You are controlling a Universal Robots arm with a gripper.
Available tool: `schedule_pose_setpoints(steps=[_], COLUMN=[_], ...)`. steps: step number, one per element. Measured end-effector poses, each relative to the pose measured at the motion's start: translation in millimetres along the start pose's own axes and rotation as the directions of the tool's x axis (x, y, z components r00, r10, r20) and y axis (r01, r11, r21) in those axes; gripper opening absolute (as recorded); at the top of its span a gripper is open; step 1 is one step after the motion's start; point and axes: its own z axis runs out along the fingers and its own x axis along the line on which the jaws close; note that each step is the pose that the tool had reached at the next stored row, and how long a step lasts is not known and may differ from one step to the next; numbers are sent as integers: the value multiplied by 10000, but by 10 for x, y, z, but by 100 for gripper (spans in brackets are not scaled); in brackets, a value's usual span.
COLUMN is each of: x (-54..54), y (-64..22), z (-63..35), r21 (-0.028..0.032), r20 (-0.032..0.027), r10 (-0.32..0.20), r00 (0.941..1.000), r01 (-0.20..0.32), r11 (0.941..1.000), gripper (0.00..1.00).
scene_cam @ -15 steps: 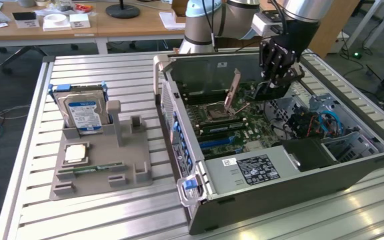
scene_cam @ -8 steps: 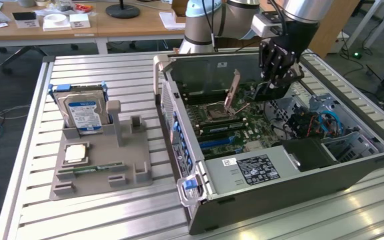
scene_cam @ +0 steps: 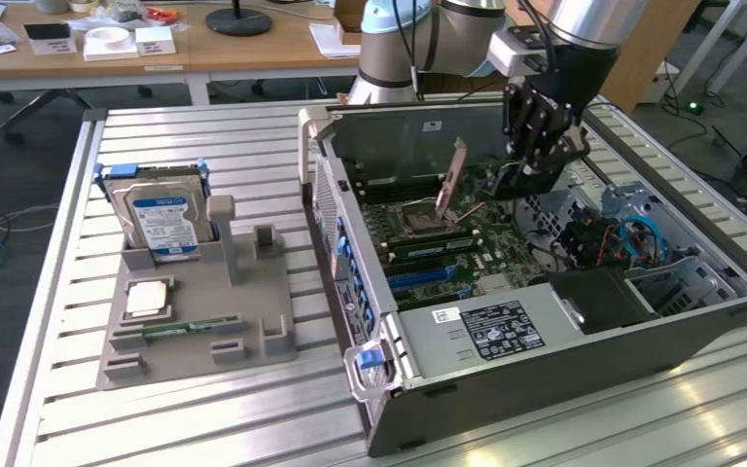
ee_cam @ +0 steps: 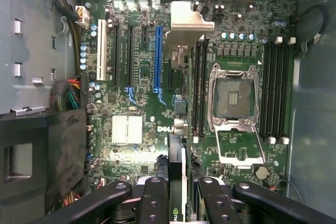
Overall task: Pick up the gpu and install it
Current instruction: 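Insert the gpu into the slot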
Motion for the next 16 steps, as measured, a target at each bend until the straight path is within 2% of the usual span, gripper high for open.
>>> schedule_pose_setpoints(steps=[11, 16], x=[2, 2], y=[2, 2], z=[91, 93], r21=[0, 1], r20=[0, -1], r10=[1, 0], r00=[10000, 10000], r01=[-1, 0], r11=[10000, 10000], gripper=[26, 26])
